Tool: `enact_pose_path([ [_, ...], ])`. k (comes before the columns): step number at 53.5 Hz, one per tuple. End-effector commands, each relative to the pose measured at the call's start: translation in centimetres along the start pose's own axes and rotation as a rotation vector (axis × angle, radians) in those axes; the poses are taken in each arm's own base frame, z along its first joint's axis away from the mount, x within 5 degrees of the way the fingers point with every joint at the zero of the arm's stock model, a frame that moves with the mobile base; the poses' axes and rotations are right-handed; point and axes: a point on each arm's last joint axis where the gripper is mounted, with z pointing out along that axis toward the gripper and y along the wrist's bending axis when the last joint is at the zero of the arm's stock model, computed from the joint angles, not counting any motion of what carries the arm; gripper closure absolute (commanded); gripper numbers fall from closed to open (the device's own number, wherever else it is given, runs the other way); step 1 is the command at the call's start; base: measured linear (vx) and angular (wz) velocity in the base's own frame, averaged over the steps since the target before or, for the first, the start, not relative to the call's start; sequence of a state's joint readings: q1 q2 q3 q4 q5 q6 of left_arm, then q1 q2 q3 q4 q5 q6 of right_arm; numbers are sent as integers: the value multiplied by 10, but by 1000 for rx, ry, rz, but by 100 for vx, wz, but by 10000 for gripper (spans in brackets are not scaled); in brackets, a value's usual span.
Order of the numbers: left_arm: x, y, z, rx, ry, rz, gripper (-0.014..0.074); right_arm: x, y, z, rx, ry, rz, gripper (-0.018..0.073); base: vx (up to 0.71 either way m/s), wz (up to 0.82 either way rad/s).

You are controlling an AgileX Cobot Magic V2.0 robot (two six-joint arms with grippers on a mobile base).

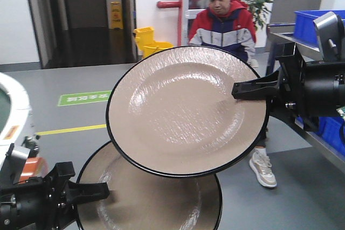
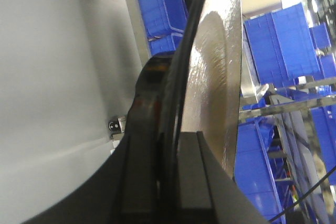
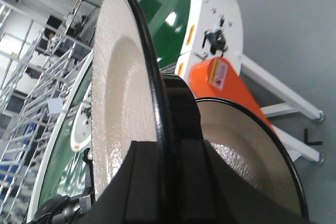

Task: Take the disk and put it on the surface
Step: 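Hold both plates while the base drives to the steel table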

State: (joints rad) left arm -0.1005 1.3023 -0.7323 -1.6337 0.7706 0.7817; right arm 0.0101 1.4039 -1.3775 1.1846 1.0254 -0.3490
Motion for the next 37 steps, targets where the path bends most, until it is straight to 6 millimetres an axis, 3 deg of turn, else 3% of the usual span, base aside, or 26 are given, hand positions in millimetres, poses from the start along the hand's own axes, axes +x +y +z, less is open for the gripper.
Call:
enact_pose_path([
  [1,-6,-28,-8,150,-42,-43,595,-9,30,-14,-115,-107,14,567,18,-30],
  [37,-6,-28,-8,150,-42,-43,595,-9,30,-14,-115,-107,14,567,23,-18],
])
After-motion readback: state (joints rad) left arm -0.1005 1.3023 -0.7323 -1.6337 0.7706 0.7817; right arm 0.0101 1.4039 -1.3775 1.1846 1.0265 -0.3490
